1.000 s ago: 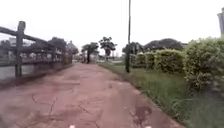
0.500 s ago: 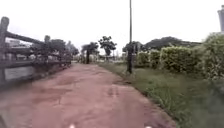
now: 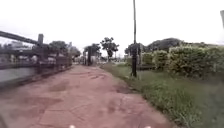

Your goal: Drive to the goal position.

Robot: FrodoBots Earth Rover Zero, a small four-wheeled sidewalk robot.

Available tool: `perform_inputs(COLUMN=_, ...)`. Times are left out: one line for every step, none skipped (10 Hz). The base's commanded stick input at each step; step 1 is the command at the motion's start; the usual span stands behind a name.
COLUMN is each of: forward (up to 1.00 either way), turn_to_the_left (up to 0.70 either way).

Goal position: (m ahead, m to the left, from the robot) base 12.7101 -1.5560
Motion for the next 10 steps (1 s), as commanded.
perform_inputs(forward=0.0, turn_to_the_left=0.0)
perform_inputs(forward=0.0, turn_to_the_left=0.0)
perform_inputs(forward=0.0, turn_to_the_left=0.0)
perform_inputs(forward=0.0, turn_to_the_left=0.0)
perform_inputs(forward=0.0, turn_to_the_left=0.0)
perform_inputs(forward=0.0, turn_to_the_left=0.0)
perform_inputs(forward=0.61, turn_to_the_left=0.02)
perform_inputs(forward=1.0, turn_to_the_left=0.03)
perform_inputs(forward=1.0, turn_to_the_left=0.03)
perform_inputs(forward=1.0, turn_to_the_left=0.03)
